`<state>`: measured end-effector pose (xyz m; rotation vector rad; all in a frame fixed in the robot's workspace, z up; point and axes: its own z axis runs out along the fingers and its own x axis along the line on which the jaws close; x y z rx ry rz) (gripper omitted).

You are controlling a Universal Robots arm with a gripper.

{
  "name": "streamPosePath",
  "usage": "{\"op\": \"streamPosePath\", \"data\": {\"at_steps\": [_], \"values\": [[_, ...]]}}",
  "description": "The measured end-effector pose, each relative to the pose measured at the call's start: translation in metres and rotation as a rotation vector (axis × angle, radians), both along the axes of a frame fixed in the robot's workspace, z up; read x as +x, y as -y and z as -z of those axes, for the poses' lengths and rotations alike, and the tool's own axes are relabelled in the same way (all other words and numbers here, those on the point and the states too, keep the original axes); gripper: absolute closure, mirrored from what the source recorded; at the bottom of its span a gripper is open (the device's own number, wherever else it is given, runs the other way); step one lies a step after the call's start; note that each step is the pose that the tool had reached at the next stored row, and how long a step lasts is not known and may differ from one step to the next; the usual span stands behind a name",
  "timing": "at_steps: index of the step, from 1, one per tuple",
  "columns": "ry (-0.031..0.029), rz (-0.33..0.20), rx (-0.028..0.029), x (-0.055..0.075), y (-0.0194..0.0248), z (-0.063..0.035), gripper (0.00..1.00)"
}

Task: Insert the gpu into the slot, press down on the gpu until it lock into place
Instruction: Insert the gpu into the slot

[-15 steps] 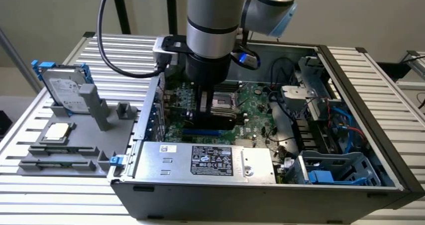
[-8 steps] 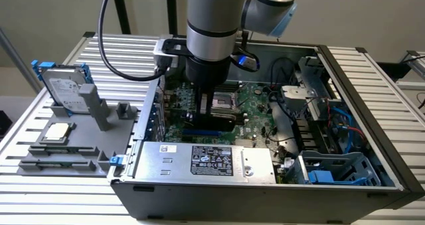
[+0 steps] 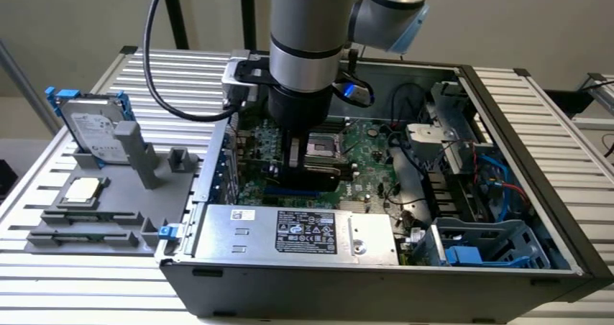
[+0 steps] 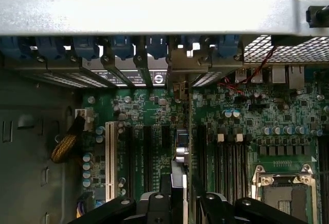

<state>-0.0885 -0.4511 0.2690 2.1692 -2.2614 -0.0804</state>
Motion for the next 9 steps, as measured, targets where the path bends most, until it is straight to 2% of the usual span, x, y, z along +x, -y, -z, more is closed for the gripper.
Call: {"op": "streamPosePath", "data": {"at_steps": [9], "values": [[0.0002, -0.014, -0.0001, 0.0000, -0.0024, 0.0016, 0.74]]}}
